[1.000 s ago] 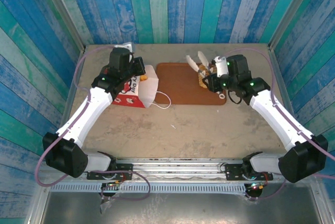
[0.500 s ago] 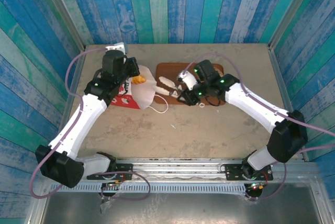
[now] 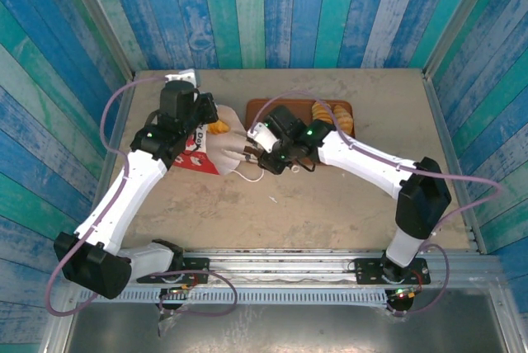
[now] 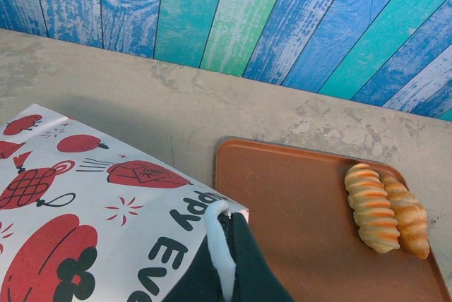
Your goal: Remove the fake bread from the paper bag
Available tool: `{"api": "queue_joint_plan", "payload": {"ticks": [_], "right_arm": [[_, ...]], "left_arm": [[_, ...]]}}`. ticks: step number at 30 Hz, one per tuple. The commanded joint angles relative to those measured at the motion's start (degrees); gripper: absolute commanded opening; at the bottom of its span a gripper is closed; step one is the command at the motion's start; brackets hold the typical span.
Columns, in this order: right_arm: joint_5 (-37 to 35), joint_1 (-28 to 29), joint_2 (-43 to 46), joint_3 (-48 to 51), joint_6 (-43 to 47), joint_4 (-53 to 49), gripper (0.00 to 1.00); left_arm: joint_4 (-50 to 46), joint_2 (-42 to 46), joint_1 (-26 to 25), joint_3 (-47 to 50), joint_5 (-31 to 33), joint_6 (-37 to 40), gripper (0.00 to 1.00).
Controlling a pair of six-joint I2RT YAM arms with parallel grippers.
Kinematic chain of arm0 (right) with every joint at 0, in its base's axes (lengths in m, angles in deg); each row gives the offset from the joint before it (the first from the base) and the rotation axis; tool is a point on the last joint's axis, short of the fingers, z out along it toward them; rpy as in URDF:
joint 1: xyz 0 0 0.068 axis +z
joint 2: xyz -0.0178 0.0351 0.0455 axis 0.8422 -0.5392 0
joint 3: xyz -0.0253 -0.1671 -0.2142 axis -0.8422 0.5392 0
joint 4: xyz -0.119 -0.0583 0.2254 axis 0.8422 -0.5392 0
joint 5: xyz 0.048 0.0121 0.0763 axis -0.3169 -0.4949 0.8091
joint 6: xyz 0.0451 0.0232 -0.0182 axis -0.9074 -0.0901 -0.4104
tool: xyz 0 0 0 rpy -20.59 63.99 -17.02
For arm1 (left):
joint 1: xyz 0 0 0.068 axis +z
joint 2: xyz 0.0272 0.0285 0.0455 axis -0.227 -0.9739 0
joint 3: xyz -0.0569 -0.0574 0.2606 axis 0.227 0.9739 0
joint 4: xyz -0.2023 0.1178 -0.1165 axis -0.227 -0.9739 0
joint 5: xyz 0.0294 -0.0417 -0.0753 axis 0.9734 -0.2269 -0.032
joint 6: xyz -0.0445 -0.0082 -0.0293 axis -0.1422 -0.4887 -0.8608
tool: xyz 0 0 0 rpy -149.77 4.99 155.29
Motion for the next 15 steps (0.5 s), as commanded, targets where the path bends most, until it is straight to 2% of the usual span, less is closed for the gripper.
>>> {"api": "queue_joint_plan", "payload": {"ticks": [1, 15], "right_arm": [[-5.13, 0.63, -1.34, -3.63, 0.44, -1.20, 0.48], [-9.12, 1.72, -8.62, -12.78, -0.56, -3.77, 0.48]], "left_arm": [[0.55, 2.59, -0.14, 0.43, 0.26, 0.92, 0.00], [1.71, 2.11, -0.17, 0.55, -1.40, 0.05, 0.00]]}}
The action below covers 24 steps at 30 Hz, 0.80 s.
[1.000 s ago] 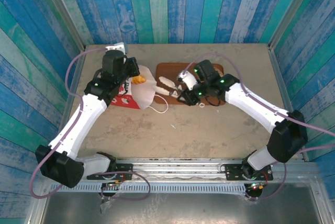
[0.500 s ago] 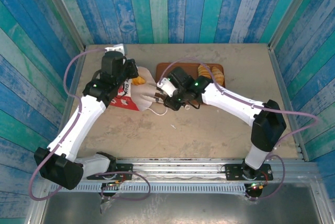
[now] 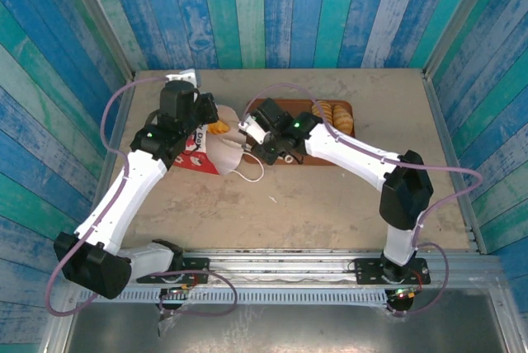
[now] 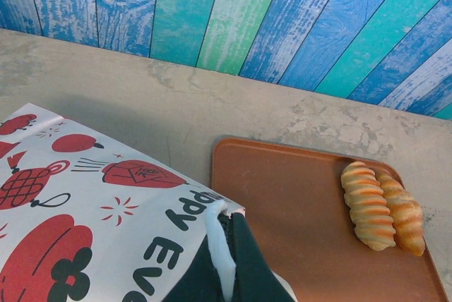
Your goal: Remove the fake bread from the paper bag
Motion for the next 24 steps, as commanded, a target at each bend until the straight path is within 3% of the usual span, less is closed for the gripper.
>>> {"api": "queue_joint_plan", "payload": {"ticks": [1, 24], "right_arm": [[-1.78, 0.93, -2.28, -3.97, -1.39, -1.21, 0.48], [-5.65, 1.93, -11.22, -12.33, -3.61, -3.22, 0.49]], "left_arm": [[2.06, 2.22, -0.18, 0.68, -0.92, 0.02, 0.00], [3.21, 1.89, -0.19, 1.52, -2.76, -1.21, 0.00]]}}
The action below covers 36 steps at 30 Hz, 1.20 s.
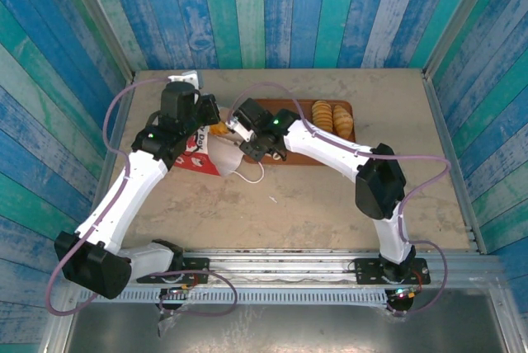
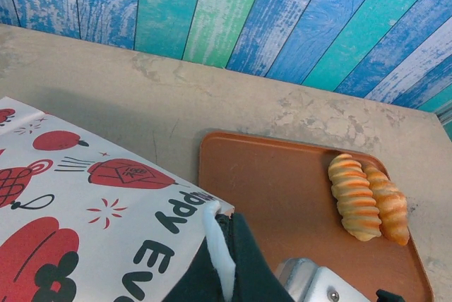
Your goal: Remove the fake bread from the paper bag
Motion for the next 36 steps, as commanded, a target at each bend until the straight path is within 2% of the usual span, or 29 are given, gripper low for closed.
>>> {"api": "queue_joint_plan", "payload": {"ticks": [1, 36], "right_arm": [[-0.56, 0.39, -0.74, -1.70, -0.94, -0.17, 0.48], [3.39, 0.37, -2.58, -1.26, -4.02, 3.61, 0.49]], "left_arm": [[2.27, 1.85, -0.19, 0.54, -0.38, -0.67, 0.00], [2.01, 2.86, -0.19, 0.71, 0.04, -0.34, 0.00]]}}
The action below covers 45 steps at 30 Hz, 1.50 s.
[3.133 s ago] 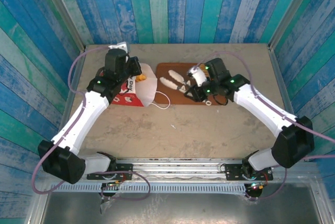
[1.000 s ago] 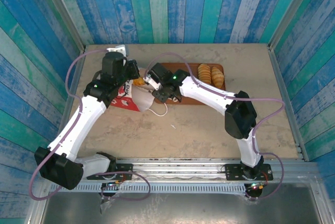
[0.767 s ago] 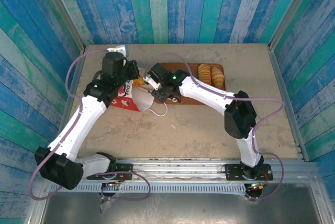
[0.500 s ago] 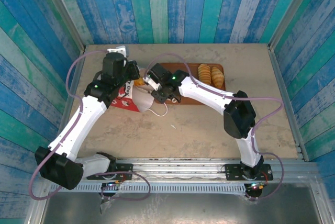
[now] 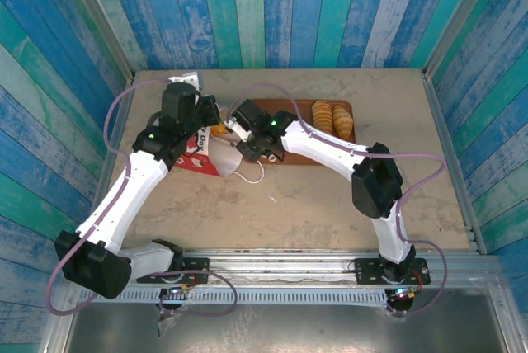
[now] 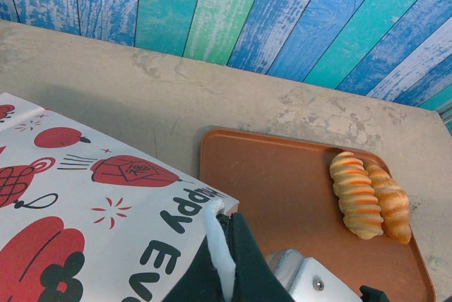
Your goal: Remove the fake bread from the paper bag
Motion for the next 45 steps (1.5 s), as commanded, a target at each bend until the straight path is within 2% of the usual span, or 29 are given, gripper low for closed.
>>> {"api": "queue_joint_plan", "payload": {"ticks": [1, 13, 23, 35, 43, 45], "right_arm": [[0.91, 0.35, -1.32, -1.26, -0.81, 1.18, 0.49], [2.08, 0.41, -2.89, -2.48, -1.60, 1.44, 0.49], [3.79, 0.41, -0.33, -1.12, -2.19, 1.36, 0.44], [15.83, -1.30, 5.43, 6.97, -7.56, 5.54, 0.41], [26.24, -4.82, 10.28, 14.23, -12.71, 9.81, 0.41], [26.18, -5.55, 11.38, 15.91, -13.72, 10.73, 0.41]], "left_arm": [[1.69, 2.94, -0.17, -0.01, 0.13, -0.23, 0.00], [1.58, 2.77, -0.16, -0.38, -0.58, -0.32, 0.00], [2.24, 2.47, -0.17, -0.04, -0.71, -0.67, 0.00], [2.89, 2.59, -0.17, 0.52, -0.46, -1.37, 0.00], [3.66, 2.16, -0.12, 0.96, -0.82, -1.94, 0.00], [3.98, 1.74, -0.14, 0.89, -1.09, -2.03, 0.00]]}}
